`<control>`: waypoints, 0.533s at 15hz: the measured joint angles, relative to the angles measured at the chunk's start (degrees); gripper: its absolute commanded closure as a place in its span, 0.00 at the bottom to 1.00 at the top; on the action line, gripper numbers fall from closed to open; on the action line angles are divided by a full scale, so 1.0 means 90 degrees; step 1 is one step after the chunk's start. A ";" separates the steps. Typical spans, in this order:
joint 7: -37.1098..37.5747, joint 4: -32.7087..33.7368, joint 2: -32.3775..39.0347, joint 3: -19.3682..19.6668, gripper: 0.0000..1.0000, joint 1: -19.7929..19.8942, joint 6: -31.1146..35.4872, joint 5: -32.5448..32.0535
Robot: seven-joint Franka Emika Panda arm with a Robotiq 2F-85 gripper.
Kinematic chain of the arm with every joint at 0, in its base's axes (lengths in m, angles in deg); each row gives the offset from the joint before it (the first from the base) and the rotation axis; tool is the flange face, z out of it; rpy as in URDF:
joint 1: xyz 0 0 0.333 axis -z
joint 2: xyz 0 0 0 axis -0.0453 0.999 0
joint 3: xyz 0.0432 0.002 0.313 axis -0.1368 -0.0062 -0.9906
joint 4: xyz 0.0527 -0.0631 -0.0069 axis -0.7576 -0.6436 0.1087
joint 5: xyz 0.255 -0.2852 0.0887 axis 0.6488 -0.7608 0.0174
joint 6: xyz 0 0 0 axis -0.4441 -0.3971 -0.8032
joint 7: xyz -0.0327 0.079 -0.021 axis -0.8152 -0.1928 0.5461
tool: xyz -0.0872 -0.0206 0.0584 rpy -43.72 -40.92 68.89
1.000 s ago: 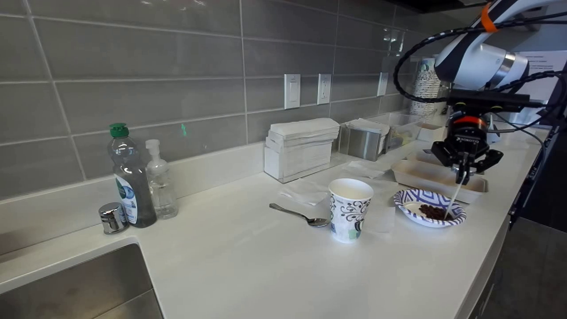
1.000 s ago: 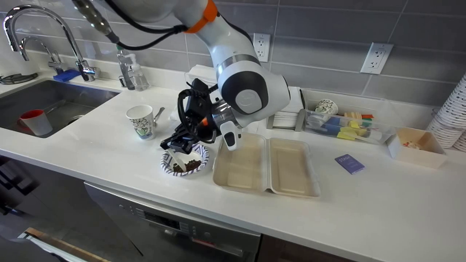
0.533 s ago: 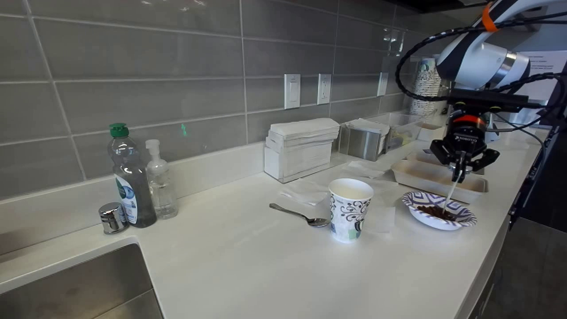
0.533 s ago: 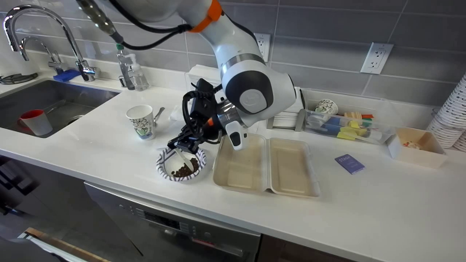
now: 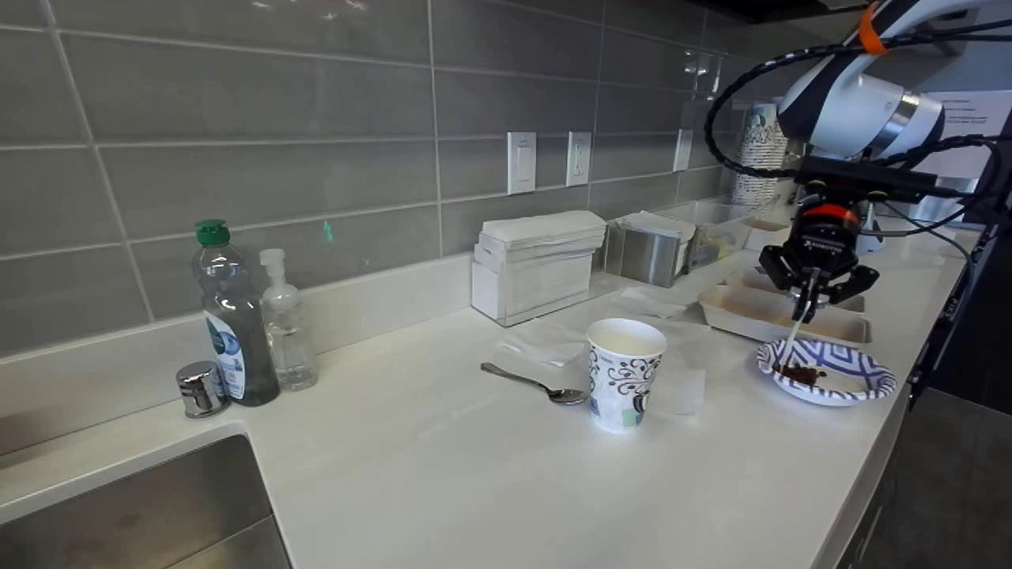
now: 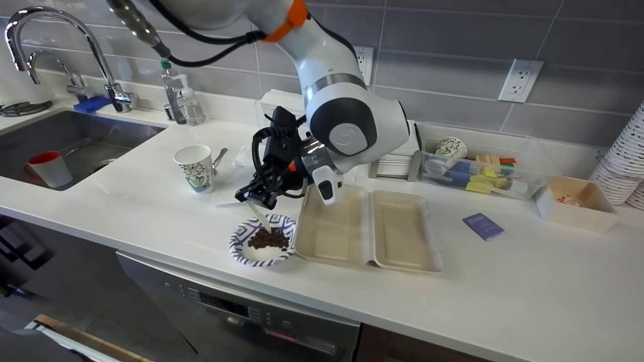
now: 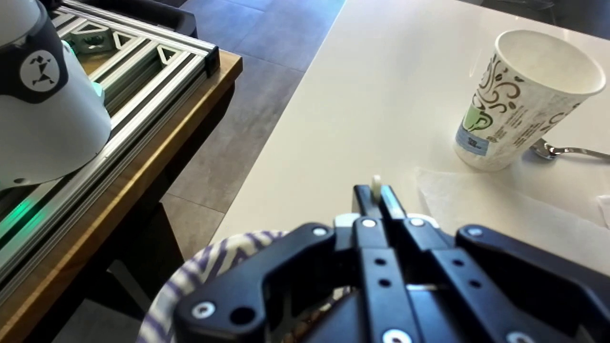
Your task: Use the white knife to stir the contents in the black and white bowl on the left.
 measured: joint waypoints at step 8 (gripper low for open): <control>-0.0078 -0.0021 0.0009 -0.0112 0.99 -0.0029 0.0016 0.0194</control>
